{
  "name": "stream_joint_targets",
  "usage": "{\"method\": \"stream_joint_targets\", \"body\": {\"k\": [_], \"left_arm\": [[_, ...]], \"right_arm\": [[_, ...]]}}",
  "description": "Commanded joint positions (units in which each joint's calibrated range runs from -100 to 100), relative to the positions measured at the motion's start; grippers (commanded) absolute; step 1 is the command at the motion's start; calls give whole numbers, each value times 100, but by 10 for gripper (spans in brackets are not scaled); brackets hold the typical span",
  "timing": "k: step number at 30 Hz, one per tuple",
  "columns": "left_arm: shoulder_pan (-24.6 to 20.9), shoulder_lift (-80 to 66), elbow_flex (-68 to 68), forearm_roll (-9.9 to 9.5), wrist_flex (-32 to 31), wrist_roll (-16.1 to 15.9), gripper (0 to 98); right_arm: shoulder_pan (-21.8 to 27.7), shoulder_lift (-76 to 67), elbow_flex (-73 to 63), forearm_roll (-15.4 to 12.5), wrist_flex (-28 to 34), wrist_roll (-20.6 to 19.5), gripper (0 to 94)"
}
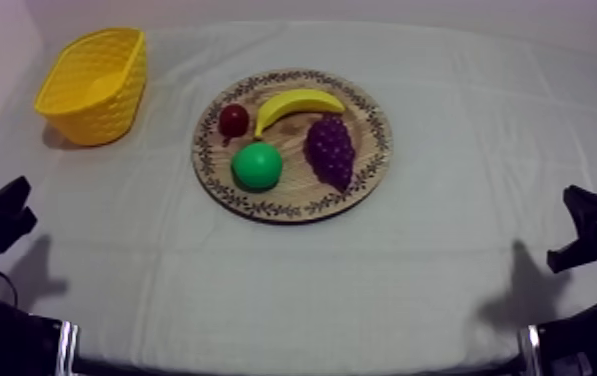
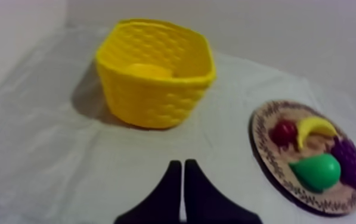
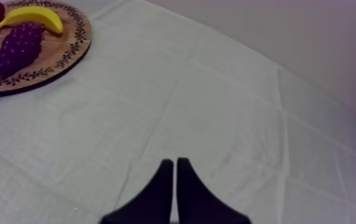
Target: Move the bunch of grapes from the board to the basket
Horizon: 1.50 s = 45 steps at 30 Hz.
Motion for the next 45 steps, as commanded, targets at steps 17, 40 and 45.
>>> {"method": "stream_joint_targets", "body": {"k": [17,40,45], "left_arm": [[997,1266,-1022,-153,815,14,0],[1275,5208,-6014,266,3989,1238,0],[1424,6056,-6866,306,4457,1286,0]], "right_arm": [[0,0,0,-1,-1,1,3],[0,0,0,-1,-1,1,3],[0,0,0,-1,-1,1,3]]}}
